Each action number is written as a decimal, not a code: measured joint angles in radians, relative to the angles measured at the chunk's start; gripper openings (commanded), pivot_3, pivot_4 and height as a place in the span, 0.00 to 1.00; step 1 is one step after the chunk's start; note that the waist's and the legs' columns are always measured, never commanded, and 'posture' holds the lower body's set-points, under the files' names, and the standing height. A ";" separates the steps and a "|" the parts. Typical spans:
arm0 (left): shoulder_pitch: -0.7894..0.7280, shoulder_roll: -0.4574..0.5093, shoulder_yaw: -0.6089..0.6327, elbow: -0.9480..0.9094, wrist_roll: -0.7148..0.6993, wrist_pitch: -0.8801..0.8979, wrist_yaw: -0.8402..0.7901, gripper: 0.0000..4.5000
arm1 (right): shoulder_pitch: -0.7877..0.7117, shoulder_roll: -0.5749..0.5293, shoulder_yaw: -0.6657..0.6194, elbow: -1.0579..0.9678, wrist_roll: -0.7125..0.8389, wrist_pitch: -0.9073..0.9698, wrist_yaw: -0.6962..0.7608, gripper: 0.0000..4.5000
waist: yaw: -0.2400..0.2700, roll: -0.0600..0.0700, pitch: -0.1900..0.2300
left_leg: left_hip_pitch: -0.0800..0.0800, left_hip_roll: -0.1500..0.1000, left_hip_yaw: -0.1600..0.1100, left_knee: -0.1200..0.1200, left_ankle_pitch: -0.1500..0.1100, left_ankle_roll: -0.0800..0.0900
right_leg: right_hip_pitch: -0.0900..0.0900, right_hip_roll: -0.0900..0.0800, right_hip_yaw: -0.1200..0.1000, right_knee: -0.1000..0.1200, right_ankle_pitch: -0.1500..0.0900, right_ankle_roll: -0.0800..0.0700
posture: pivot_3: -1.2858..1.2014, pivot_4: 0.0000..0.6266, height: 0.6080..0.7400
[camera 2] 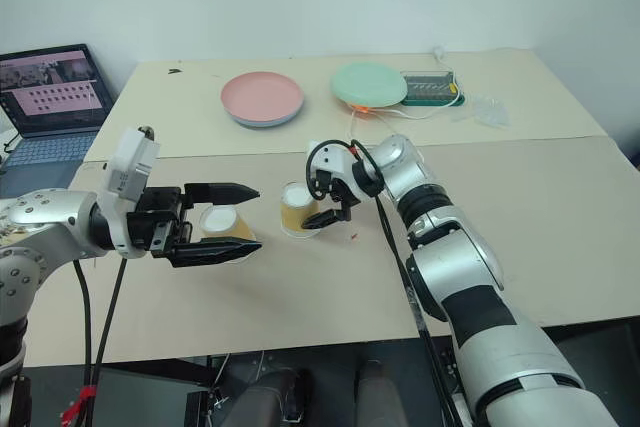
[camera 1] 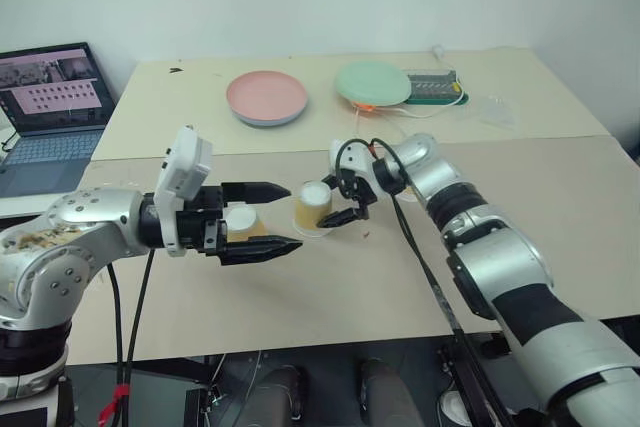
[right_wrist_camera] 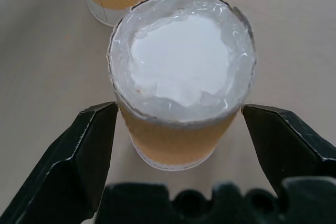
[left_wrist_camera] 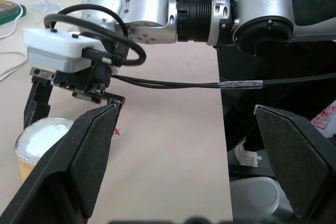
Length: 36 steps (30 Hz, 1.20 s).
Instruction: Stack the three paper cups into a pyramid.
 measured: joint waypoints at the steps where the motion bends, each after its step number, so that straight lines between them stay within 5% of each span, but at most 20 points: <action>1: -0.001 -0.003 -0.002 0.001 0.001 -0.001 -0.001 1.00 | 0.000 -0.023 -0.009 -0.014 0.005 0.004 0.014 0.99 | 0.001 0.000 0.000 | 0.000 0.000 0.000 0.000 0.000 0.000 | 0.000 0.000 0.000 0.000 0.000 0.000 | 0.52 0.24 0.83; 6: -0.005 -0.011 -0.014 0.009 0.013 -0.003 -0.006 1.00 | 0.013 -0.150 -0.054 -0.168 0.028 0.042 0.097 0.99 | 0.003 0.000 0.000 | -0.001 0.000 0.000 0.000 0.000 0.000 | 0.000 0.000 -0.001 0.000 0.000 0.000 | 0.52 0.24 0.83; 11: 0.019 -0.035 -0.018 0.001 0.026 -0.016 0.018 1.00 | 0.342 -0.375 -0.171 -0.687 0.119 0.252 0.091 0.99 | 0.027 0.000 0.000 | -0.004 0.001 0.000 0.001 -0.002 0.002 | -0.001 -0.002 -0.002 -0.001 -0.001 0.000 | 0.52 0.24 0.83; 16: 0.128 -0.073 0.010 -0.031 0.058 -0.023 0.133 1.00 | 0.676 -0.429 -0.366 -1.215 0.151 0.596 -0.173 0.99 | 0.026 0.000 0.000 | -0.007 0.008 0.008 0.001 -0.003 0.001 | -0.008 -0.003 0.006 0.001 0.000 -0.003 | 0.52 0.24 0.83; 22: 0.190 -0.131 0.128 -0.119 -0.040 0.003 0.358 1.00 | 0.802 -0.196 -0.495 -1.685 0.024 1.018 -0.681 0.99 | 0.034 0.000 0.000 | -0.007 0.012 0.010 0.003 -0.002 -0.004 | -0.010 0.000 0.007 0.002 -0.004 0.001 | 0.52 0.24 0.83; 27: 0.184 -0.132 0.121 -0.133 -0.103 0.019 0.416 1.00 | 0.802 -0.154 -0.456 -1.723 -0.040 1.093 -0.878 0.99 | 0.047 -0.003 -0.002 | -0.006 0.010 0.010 0.004 -0.002 -0.004 | -0.006 0.003 0.004 0.001 0.000 -0.005 | 0.52 0.24 0.83; 36: 0.162 -0.105 0.104 -0.122 -0.117 0.019 0.399 1.00 | 0.811 -0.098 -0.430 -1.586 -0.013 1.052 -0.986 0.99 | 0.042 -0.003 -0.002 | -0.006 0.011 0.010 0.003 -0.002 -0.003 | -0.006 0.004 0.004 0.000 0.000 -0.006 | 0.52 0.24 0.83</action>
